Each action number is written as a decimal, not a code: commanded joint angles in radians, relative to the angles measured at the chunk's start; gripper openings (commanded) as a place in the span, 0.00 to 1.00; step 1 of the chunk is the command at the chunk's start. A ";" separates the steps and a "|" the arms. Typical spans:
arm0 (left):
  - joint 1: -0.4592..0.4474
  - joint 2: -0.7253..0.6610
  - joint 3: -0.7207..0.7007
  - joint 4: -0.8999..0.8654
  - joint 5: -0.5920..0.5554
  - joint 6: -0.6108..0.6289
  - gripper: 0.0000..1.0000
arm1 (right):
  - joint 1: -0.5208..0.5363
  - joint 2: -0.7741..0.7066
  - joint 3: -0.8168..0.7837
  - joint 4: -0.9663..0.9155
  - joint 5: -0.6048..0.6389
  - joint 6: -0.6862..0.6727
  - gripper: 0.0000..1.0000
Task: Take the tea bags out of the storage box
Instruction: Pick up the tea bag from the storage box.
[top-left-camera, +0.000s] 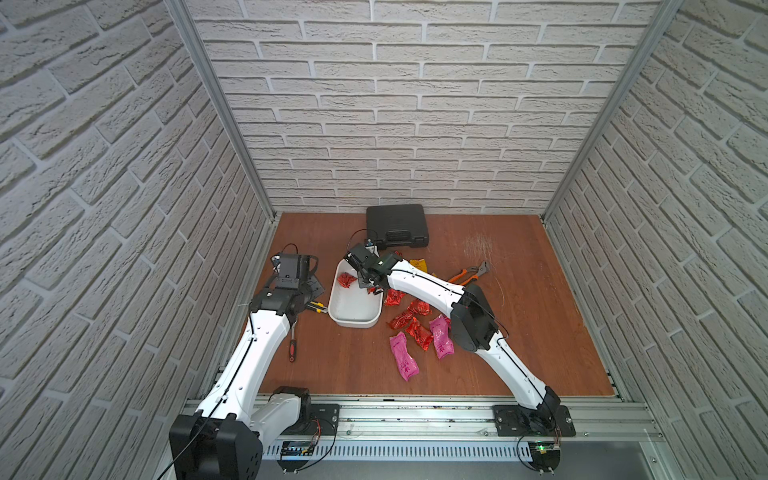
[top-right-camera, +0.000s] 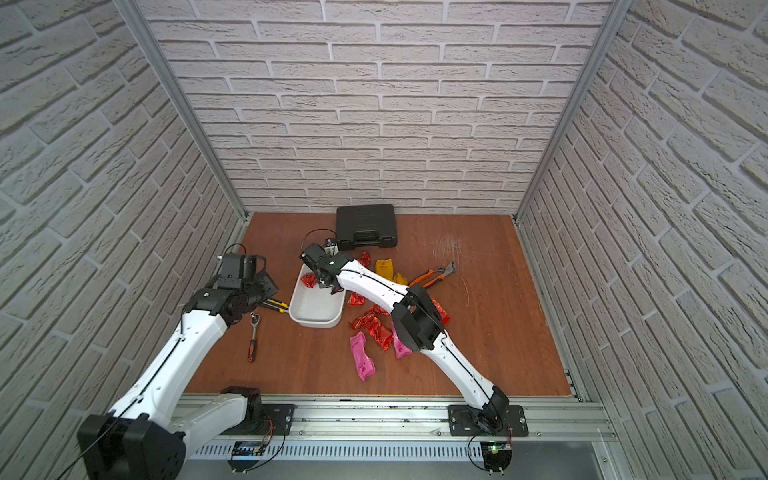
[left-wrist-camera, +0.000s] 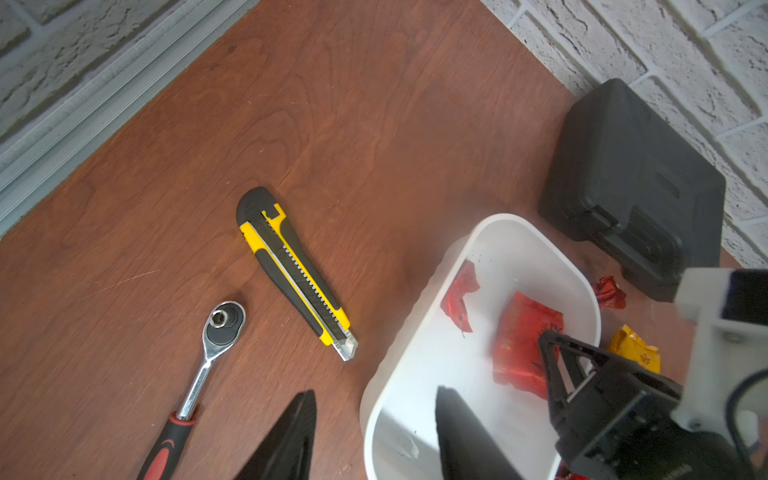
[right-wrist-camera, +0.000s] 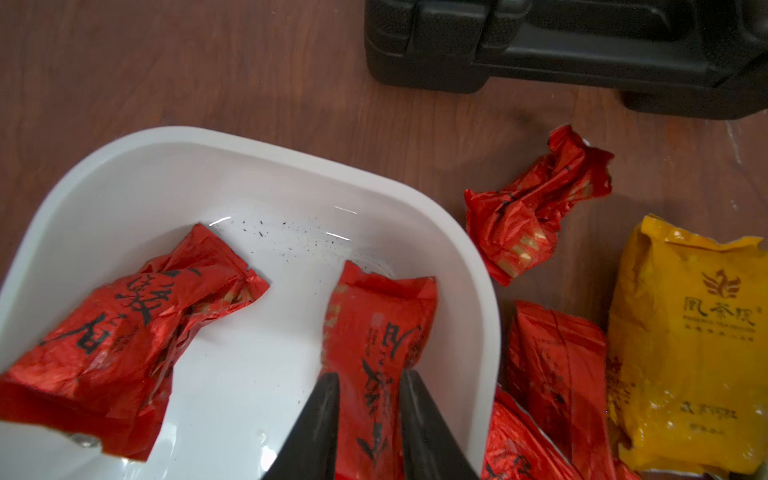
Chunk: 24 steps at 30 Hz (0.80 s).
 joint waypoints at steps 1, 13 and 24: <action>0.004 0.010 0.034 -0.009 0.013 -0.009 0.51 | -0.001 0.021 0.038 0.015 0.010 0.006 0.27; -0.028 0.042 0.062 0.005 0.009 -0.015 0.51 | -0.002 0.007 0.040 0.037 -0.050 -0.010 0.02; -0.101 0.104 0.086 0.057 0.009 -0.030 0.51 | -0.019 -0.284 -0.097 0.096 -0.203 -0.045 0.02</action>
